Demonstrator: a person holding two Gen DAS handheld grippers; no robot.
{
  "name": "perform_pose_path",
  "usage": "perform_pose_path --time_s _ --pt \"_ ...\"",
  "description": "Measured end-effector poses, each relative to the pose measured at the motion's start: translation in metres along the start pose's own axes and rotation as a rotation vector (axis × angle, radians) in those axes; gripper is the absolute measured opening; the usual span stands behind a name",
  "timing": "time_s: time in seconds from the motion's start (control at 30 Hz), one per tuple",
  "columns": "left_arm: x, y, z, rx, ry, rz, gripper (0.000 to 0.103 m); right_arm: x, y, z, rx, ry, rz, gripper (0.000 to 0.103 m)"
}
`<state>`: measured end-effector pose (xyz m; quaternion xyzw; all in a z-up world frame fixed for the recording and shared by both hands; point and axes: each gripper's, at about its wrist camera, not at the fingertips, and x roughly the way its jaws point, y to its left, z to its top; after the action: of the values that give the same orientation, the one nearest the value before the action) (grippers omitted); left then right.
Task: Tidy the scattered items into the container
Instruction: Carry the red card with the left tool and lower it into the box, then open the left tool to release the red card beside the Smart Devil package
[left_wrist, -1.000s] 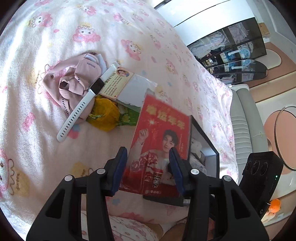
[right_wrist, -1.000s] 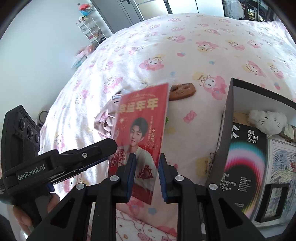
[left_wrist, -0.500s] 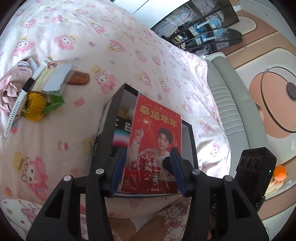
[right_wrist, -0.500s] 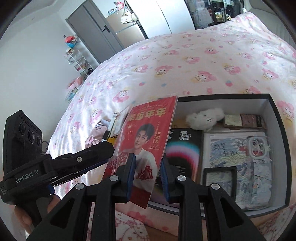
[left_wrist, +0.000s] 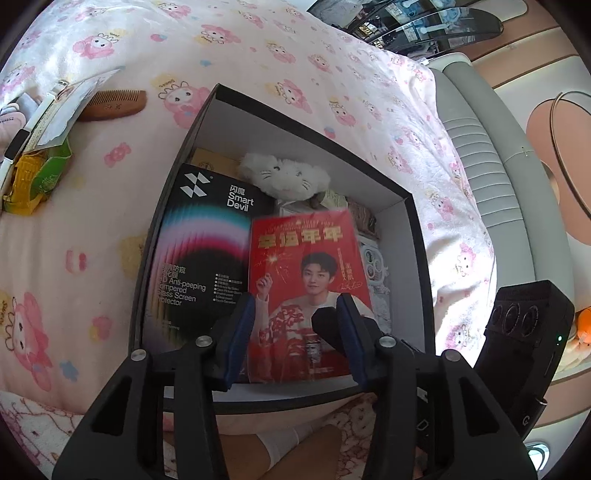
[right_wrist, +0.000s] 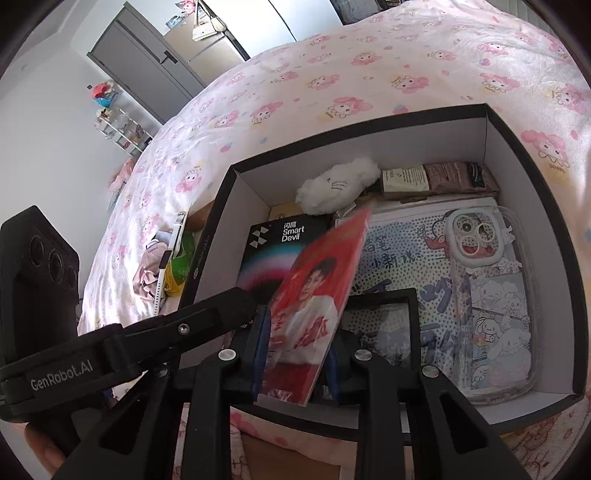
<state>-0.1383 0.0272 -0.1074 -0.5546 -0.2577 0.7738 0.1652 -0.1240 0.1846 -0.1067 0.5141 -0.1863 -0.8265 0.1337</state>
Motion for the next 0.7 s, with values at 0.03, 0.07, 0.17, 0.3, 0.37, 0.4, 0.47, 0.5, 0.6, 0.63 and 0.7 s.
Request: perform_pose_path --time_s 0.03,0.07,0.17,0.3,0.37,0.4,0.47,0.5,0.6,0.63,0.7 --pt "0.001 0.001 -0.001 -0.003 0.006 0.023 0.046 0.004 -0.001 -0.001 -0.002 0.010 0.001 0.024" --pt "0.004 0.002 -0.002 -0.005 0.010 0.047 0.046 0.007 -0.001 -0.003 -0.001 0.020 0.001 0.024" --pt "0.004 0.006 -0.004 -0.008 0.012 0.058 0.045 0.014 -0.006 -0.006 0.013 0.041 0.001 0.024" --pt "0.004 0.007 -0.005 -0.003 0.013 0.065 0.045 0.010 -0.016 -0.002 0.030 0.017 -0.028 0.024" --pt "0.004 0.006 -0.005 0.004 0.014 0.073 0.046 0.007 -0.024 0.001 0.047 0.004 -0.045 0.024" --pt "0.005 0.005 -0.005 0.007 0.016 0.075 0.046 0.006 -0.028 0.003 0.057 -0.002 -0.055 0.024" --pt "0.009 0.004 -0.004 0.010 0.029 0.078 0.046 0.004 -0.036 0.004 0.076 -0.009 -0.070 0.024" --pt "0.012 0.004 -0.003 0.013 0.038 0.078 0.046 0.003 -0.040 0.004 0.087 -0.012 -0.074 0.024" --pt "0.026 0.005 0.003 0.006 0.081 0.067 0.046 0.002 -0.047 0.005 0.098 -0.017 -0.086 0.024" --pt "0.031 0.007 0.006 -0.003 0.096 0.052 0.046 0.002 -0.048 0.006 0.098 -0.019 -0.094 0.024" --pt "0.041 0.008 0.010 -0.020 0.120 0.050 0.045 0.001 -0.050 0.007 0.090 -0.024 -0.113 0.024"
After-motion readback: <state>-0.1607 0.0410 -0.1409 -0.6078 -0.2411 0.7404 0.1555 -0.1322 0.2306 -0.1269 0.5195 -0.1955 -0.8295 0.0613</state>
